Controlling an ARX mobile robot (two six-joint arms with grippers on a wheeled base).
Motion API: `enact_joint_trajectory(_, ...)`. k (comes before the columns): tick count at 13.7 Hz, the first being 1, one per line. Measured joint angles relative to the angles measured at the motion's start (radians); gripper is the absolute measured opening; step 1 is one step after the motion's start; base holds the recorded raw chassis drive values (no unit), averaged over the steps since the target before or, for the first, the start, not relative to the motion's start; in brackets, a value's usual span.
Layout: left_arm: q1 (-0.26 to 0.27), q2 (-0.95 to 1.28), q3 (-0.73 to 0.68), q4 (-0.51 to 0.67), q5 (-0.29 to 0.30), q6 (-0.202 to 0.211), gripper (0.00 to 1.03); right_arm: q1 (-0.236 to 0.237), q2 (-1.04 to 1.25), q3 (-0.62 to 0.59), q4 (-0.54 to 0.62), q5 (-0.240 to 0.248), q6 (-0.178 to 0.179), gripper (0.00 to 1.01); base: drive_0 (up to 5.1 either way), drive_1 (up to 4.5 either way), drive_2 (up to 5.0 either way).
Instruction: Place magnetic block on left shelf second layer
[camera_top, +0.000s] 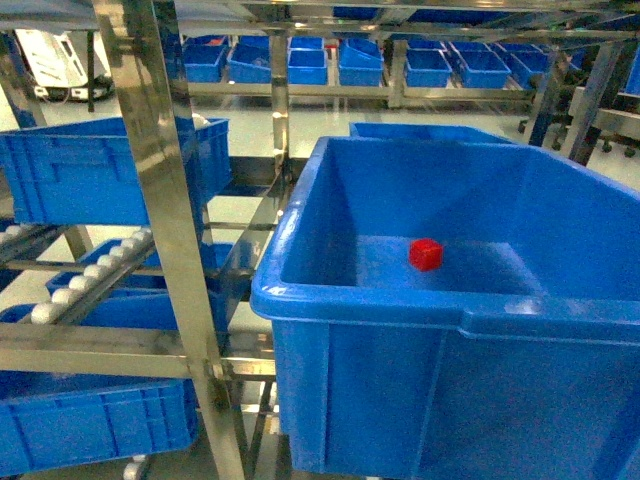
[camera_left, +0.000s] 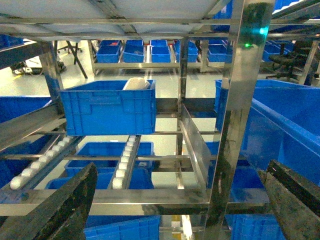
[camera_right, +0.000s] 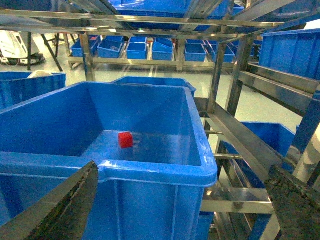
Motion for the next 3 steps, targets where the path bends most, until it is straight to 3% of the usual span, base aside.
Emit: enact_joint_trajectory(3, 0.000, 0.000, 0.000, 0.000, 0.000, 0.000, 0.98, 0.000, 0.000, 0.000, 0.000, 0.000, 0.000, 0.98, 0.0, 0.00, 0.0)
